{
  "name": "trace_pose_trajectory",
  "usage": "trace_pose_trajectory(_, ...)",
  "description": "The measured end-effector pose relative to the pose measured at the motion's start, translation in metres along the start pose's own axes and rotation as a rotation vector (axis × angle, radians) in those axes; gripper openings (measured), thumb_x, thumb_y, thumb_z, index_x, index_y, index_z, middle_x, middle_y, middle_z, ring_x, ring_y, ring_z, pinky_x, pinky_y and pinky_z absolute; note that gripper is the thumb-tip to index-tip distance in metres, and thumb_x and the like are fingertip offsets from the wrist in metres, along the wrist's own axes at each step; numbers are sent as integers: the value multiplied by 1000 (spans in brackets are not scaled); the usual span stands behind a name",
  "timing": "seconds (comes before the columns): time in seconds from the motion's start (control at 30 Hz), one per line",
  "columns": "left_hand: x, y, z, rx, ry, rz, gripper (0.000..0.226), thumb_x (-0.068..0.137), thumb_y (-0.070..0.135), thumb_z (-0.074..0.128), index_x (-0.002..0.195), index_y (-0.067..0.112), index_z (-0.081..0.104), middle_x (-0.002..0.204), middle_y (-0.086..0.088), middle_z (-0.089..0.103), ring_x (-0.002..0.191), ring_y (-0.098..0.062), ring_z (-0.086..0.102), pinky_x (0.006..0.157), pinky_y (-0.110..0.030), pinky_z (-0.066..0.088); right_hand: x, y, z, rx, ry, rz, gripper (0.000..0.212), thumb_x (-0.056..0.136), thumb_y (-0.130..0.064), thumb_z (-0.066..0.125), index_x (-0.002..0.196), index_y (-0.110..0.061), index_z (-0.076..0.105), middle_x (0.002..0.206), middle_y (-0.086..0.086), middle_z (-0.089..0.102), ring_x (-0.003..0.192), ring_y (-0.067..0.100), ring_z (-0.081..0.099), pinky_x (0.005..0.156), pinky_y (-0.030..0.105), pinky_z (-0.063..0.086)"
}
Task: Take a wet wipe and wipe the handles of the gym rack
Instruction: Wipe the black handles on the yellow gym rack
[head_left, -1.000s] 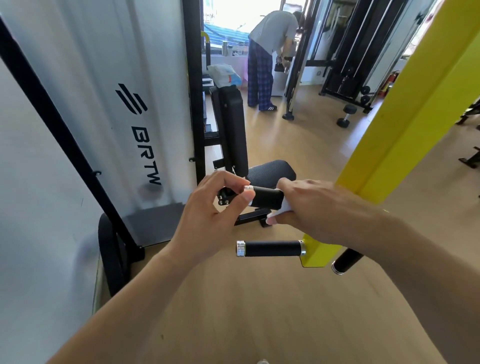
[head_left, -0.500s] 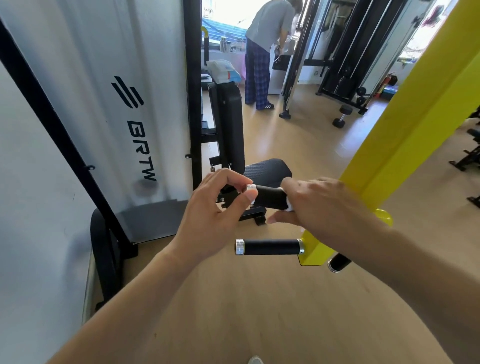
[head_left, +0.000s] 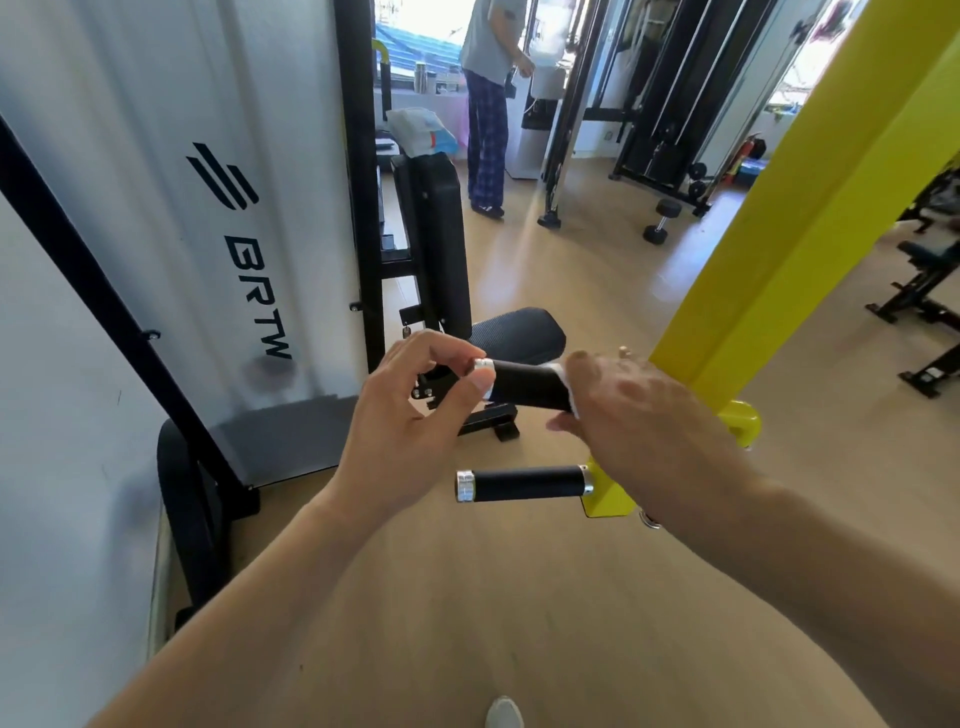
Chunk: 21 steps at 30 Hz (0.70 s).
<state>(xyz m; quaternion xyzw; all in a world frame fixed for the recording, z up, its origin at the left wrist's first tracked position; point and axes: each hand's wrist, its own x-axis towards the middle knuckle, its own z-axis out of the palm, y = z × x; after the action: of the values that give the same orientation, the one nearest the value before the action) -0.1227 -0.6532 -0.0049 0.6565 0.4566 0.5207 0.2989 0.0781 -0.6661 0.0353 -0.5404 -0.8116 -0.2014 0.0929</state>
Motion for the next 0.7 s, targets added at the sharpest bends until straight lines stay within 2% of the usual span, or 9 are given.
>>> trace_pose_trajectory(0.1,0,-3,1,-29,19,-28,2,95,30,67,97,29,65,97,11,71,102,-2,61,85,0,36,-21,1,-11,122,94,-19,35,101,-32,48,114,-5,67,118,15,71,111,33,67,106,43,47)
trace_pose_trajectory(0.13,0,-4,1,-44,29,-35,3,95,30,67,98,30,66,96,11,71,101,-3,63,86,-3,38,-29,-5,-19,228,158,-38,28,101,-26,53,115,-8,70,122,12,70,113,31,66,104,43,48)
trace_pose_trajectory(0.2,-2,-7,1,-62,38,-41,7,94,30,68,101,31,68,95,12,71,100,-5,65,88,-9,43,-44,-20,-27,411,201,-103,19,97,-16,61,109,-15,75,110,2,71,98,23,67,85,37,54)
trace_pose_trajectory(0.27,-3,-9,2,-70,32,-48,12,94,29,69,105,33,69,96,14,71,99,-4,65,89,-9,44,-51,-31,-14,547,11,-55,19,98,-24,58,107,-23,75,100,-8,71,88,10,63,72,28,53)
trace_pose_trajectory(0.37,-8,-12,2,-112,29,-73,20,93,36,67,113,38,69,100,16,71,103,-3,65,91,-7,43,-42,-31,38,658,-222,245,16,99,-34,58,107,-32,71,94,-17,71,80,2,62,66,9,46)
trace_pose_trajectory(0.5,-28,-37,7,-57,105,-57,30,94,35,65,125,35,66,107,12,69,105,-10,65,92,-11,46,-35,-30,90,642,-23,440,9,97,-26,65,103,-21,62,86,-6,68,70,8,57,57,5,41)
trace_pose_trajectory(0.57,-42,-60,15,13,79,-120,29,93,26,68,122,26,70,111,12,67,106,-6,65,92,-17,51,-40,-42,104,614,-38,387,16,95,-33,66,105,-22,64,93,-9,67,88,12,60,74,11,44)
trace_pose_trajectory(0.6,-49,-72,19,51,38,-160,30,92,25,70,122,24,70,113,13,66,107,-4,64,93,-19,52,-44,-50,110,564,-84,331,29,94,-45,64,113,-23,65,106,-9,69,104,15,59,89,22,46)
trace_pose_trajectory(0.7,-63,-94,26,63,-69,-254,35,93,33,69,127,27,68,119,21,64,112,3,61,93,-12,49,-53,-60,116,374,-216,178,68,96,-71,32,145,-26,48,151,-6,48,144,17,36,120,46,18)
